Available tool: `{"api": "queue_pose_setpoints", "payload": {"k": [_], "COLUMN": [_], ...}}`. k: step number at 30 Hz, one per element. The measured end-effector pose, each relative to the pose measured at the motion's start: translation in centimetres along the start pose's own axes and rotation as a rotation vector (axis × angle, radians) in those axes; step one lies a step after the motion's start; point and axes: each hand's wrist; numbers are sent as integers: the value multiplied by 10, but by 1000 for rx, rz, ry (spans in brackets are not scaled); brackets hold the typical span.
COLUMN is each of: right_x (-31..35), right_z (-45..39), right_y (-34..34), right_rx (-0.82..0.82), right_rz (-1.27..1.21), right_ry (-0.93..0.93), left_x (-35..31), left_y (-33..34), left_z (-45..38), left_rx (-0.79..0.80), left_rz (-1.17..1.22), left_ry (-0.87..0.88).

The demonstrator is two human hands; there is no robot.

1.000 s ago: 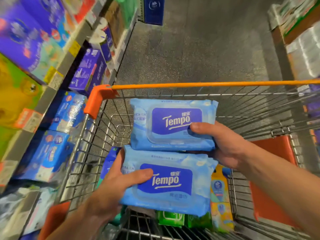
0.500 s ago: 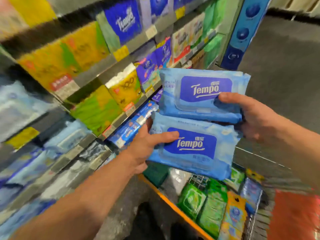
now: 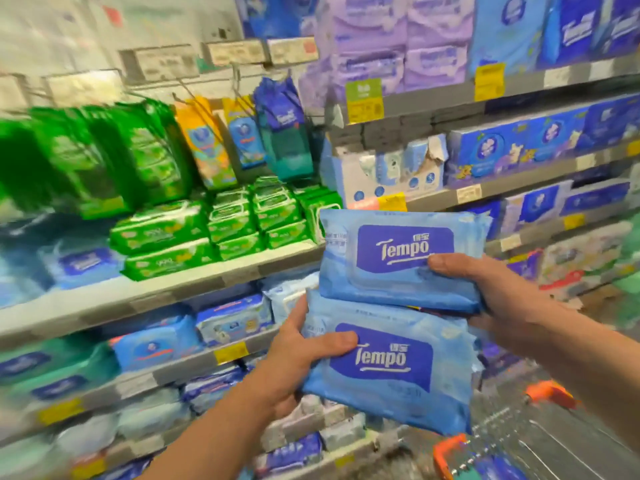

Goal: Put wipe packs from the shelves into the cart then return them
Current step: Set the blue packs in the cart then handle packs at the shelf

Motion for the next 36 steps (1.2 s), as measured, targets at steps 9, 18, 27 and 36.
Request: {"api": "queue_pose_setpoints", "payload": {"k": [9, 18, 27, 36], "right_x": [-2, -40, -52, -28], "right_z": [-39, -76, -99, -149], "right_y": [212, 373, 439, 406], "right_rx": [305, 360, 302, 140], "right_rz": [44, 100, 15, -129], "right_ry": [31, 44, 63, 68], "left_x": [-92, -140, -146, -170], "left_y": [-160, -299, -378, -459], "left_z": [90, 159, 174, 109], "left_rx": [-206, -328, -356, -466], "left_rz": [-13, -61, -1, -153], "left_ry": [169, 240, 305, 343]}}
Point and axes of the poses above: each hand's wrist, its own z-axis away from the middle knuckle, its own y-axis out of the palm, x = y × z, and after that the axes turned 15 degrees about y, right-handed
